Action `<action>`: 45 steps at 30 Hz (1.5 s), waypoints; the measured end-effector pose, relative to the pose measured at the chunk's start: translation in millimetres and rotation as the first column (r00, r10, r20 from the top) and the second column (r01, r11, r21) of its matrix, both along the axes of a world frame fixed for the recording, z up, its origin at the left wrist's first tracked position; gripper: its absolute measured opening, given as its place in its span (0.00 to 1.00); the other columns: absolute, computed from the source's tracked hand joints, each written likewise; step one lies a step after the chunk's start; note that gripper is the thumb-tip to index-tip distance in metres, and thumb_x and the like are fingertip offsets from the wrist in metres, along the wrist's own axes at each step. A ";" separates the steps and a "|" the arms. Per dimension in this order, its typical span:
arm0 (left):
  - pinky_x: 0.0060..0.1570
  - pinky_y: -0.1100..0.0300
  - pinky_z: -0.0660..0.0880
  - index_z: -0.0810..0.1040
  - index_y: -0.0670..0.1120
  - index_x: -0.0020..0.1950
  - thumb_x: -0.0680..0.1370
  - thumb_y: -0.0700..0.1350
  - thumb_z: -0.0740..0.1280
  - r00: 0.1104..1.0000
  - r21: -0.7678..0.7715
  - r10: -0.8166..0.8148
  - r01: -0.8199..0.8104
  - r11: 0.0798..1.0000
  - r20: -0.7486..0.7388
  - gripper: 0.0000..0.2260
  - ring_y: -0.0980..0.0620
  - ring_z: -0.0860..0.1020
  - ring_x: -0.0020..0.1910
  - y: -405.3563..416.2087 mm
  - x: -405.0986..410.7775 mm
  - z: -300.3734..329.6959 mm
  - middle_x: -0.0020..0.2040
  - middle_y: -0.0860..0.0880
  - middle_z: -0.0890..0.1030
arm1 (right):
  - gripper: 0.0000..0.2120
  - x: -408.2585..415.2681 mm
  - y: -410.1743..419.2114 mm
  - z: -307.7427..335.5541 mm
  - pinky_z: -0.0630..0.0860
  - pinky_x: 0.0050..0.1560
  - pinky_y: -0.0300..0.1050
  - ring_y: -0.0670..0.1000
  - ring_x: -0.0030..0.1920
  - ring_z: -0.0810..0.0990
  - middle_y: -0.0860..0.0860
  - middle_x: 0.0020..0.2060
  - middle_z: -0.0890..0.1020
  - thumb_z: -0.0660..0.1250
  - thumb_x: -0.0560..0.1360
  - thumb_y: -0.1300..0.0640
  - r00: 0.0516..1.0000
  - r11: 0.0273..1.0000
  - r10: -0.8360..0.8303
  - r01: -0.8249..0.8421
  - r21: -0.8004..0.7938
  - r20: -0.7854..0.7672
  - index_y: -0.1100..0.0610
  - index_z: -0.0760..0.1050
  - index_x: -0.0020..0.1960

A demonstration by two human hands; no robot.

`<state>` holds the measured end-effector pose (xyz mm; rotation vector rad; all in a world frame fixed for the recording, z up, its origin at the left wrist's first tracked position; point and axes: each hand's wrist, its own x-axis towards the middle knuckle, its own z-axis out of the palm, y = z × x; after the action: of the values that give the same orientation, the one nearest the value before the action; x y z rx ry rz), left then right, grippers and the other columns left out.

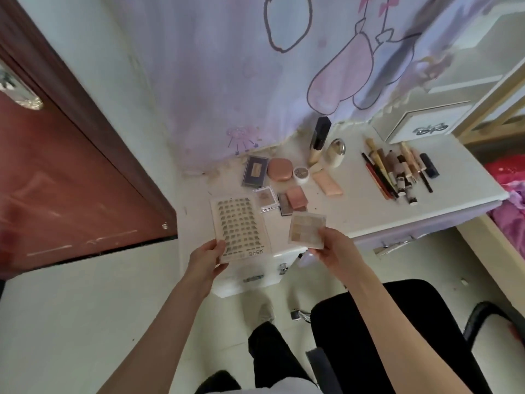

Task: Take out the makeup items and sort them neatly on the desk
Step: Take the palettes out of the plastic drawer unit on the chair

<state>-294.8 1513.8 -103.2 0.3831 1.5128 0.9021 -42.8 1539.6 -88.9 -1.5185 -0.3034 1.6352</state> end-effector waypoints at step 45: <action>0.69 0.45 0.59 0.62 0.46 0.73 0.75 0.60 0.49 0.136 -0.021 -0.103 0.505 0.863 -0.985 0.30 0.44 0.63 0.70 26.3 -69.6 68.3 0.72 0.45 0.65 | 0.27 -121.8 97.1 50.8 0.54 0.73 0.54 0.55 0.73 0.59 0.51 0.74 0.61 0.63 0.76 0.45 -0.018 0.306 0.095 -0.951 -0.046 0.995 0.51 0.63 0.72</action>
<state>-364.3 1540.1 -34.9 1.7828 2.2876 0.4809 -164.6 1636.6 -38.1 -1.4618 -2.4296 0.5553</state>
